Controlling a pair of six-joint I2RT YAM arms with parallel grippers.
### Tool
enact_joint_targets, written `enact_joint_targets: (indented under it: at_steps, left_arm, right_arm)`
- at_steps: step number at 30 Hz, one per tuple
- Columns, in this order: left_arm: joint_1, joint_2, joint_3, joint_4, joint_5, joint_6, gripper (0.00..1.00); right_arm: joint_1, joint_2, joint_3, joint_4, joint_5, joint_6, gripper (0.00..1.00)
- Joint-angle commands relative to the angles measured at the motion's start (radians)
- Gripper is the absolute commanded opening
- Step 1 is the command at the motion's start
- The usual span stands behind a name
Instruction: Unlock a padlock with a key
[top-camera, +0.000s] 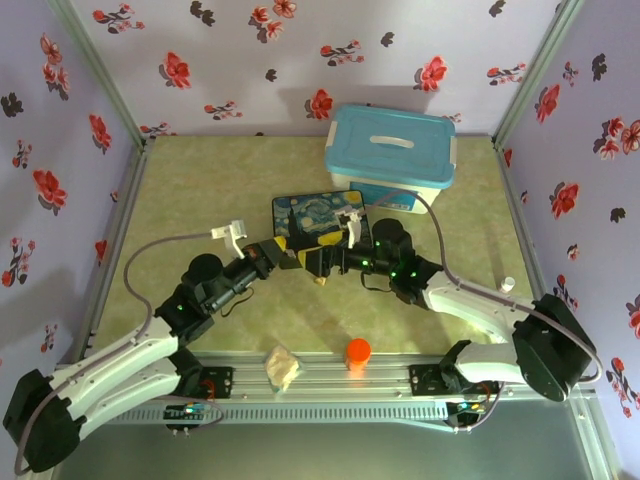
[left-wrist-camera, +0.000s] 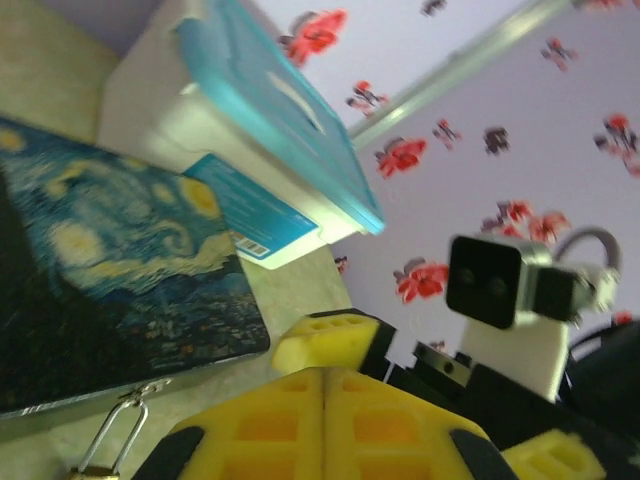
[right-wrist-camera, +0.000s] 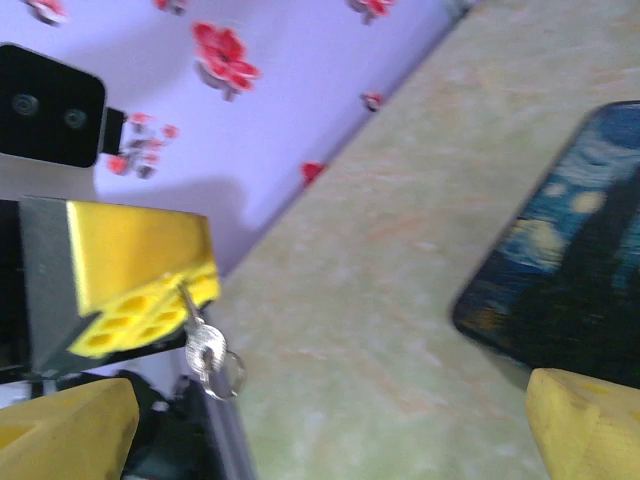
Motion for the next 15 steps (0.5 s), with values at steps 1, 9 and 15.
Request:
enact_joint_targets:
  at_steps: [1, 9, 15]
  left_arm:
    - [0.006, -0.014, 0.042, -0.056, 0.136, 0.236, 0.00]
    - [0.006, -0.018, 0.048, 0.042, 0.182, 0.266, 0.00]
    - [0.009, -0.019, 0.046, 0.085, 0.182, 0.255, 0.00]
  right_arm:
    - [-0.001, 0.015, -0.027, 0.257, -0.127, 0.100, 0.96]
    - [0.000, 0.110, -0.063, 0.520, -0.198, 0.238, 0.66]
    - [0.002, 0.134, -0.100, 0.659, -0.216, 0.290, 0.53]
